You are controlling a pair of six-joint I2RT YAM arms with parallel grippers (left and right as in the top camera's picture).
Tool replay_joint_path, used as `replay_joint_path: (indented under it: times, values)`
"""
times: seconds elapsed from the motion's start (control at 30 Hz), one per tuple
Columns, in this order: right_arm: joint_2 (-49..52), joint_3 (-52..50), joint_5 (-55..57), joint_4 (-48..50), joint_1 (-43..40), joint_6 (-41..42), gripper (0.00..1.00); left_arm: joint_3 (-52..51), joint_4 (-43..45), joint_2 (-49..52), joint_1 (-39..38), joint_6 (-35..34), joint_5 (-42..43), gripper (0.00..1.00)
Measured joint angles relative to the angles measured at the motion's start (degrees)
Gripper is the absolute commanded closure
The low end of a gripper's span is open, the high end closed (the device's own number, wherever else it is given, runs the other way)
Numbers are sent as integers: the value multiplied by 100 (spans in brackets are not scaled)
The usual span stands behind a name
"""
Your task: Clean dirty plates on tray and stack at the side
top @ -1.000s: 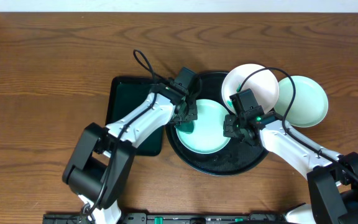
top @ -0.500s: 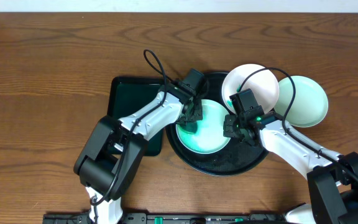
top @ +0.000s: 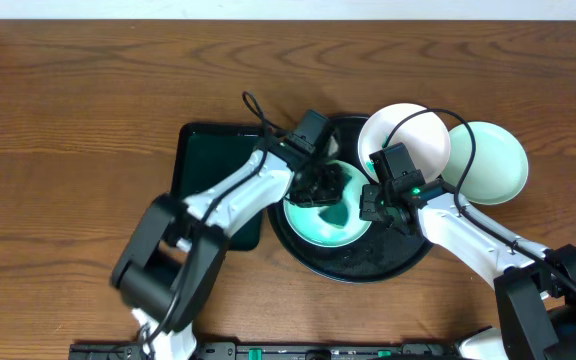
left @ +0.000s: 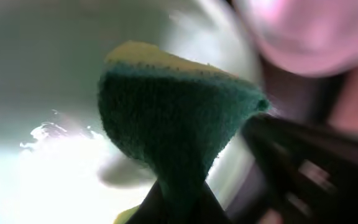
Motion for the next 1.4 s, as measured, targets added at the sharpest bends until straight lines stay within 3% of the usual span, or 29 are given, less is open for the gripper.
replay_joint_path:
  times: [0.23,0.33,0.53,0.77,1.4]
  values:
    - [0,0,0,0,0,0,99,4,-479,-916,24,26,-564,93]
    - [0,0,0,0,0,0,98,-17,-721,-874,24,28,-916,93]
    - [0,-2,-20,0,2,-55,89,-153,-774,-857,24,31,-1222,93]
    - [0,-2,-24,-4,2,-251,96,-179,-769,-857,24,31,-1423,93]
    - [0,-7,-24,-87,2,-544,92,-219,-632,-258,0,70,-2354,93]
